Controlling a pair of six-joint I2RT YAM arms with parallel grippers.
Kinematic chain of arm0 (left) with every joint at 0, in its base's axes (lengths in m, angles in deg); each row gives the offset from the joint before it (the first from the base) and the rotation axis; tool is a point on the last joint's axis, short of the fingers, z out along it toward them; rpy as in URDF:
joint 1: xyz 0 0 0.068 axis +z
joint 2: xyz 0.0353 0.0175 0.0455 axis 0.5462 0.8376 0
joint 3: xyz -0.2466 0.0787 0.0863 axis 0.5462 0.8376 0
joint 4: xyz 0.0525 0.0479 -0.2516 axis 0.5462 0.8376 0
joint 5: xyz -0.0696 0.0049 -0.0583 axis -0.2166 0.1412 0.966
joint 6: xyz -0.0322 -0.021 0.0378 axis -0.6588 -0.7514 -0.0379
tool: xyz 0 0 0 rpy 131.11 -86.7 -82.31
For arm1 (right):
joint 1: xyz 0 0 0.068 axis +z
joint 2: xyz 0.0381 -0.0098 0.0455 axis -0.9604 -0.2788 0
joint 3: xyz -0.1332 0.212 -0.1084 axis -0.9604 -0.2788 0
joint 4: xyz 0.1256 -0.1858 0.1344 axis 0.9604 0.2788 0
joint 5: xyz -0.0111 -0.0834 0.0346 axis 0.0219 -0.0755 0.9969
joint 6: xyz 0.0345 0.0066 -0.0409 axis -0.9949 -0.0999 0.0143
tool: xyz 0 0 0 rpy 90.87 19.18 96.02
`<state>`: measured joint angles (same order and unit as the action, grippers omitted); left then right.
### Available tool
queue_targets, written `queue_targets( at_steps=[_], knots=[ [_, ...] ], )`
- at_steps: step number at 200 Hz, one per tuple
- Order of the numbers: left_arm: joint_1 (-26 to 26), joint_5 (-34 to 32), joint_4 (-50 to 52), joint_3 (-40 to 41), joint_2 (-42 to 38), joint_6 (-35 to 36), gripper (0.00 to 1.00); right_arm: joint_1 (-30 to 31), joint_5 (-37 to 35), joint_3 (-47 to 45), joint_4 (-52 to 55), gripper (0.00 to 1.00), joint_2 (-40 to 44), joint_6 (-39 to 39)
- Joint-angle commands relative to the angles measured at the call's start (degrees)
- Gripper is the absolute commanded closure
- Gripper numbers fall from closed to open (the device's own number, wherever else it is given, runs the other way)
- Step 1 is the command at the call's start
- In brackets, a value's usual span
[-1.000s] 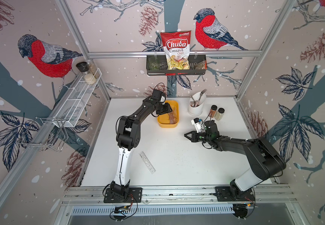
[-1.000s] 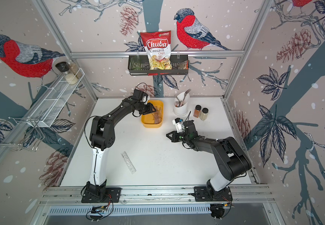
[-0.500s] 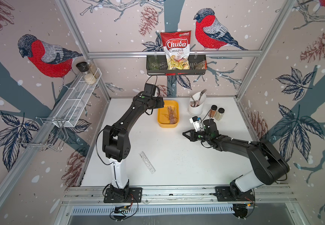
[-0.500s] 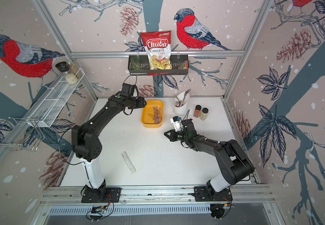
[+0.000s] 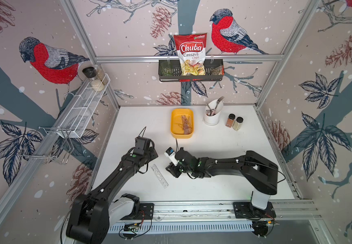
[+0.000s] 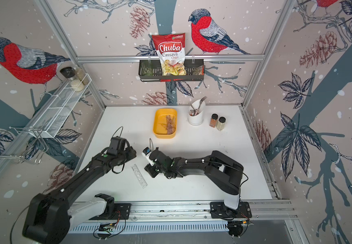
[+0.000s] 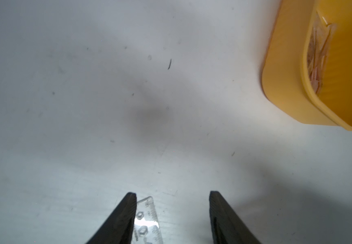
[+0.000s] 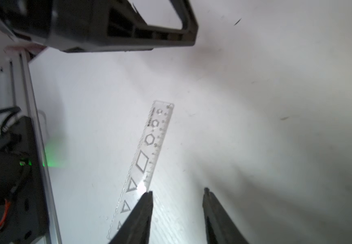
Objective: Put the scattered rulers into the storage box
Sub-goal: Move the ruler to the center of the board.
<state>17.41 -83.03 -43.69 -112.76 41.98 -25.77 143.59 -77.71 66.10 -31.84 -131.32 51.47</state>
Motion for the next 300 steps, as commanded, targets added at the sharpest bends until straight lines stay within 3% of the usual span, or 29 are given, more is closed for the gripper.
queue_targets(
  at_steps=[1, 45, 132, 217, 300],
  knots=[
    [0.28, -0.52, -5.21, 5.68, -4.42, -6.91, 0.41, 2.67, -7.18, 3.64, 4.61, 0.5, -3.71, 1.64],
    [-0.01, 5.55, -4.68, 11.22, -5.86, -8.54, 0.41, 2.09, -2.44, 0.95, -0.26, 0.56, -3.26, -2.16],
    [-3.16, 21.14, -10.21, 19.91, -7.45, -11.8, 0.44, -5.49, 14.71, -8.88, -13.71, 0.7, -0.15, -10.94],
    [-6.44, 22.15, -0.23, 19.05, -14.47, -14.2, 0.47, -8.43, 25.63, -9.24, -17.94, 0.73, -2.1, -16.05],
    [-7.5, 22.12, -6.81, 18.42, -3.74, -11.72, 0.55, -10.8, 27.94, -9.82, -19.13, 0.74, -4.73, -19.49]
  ],
)
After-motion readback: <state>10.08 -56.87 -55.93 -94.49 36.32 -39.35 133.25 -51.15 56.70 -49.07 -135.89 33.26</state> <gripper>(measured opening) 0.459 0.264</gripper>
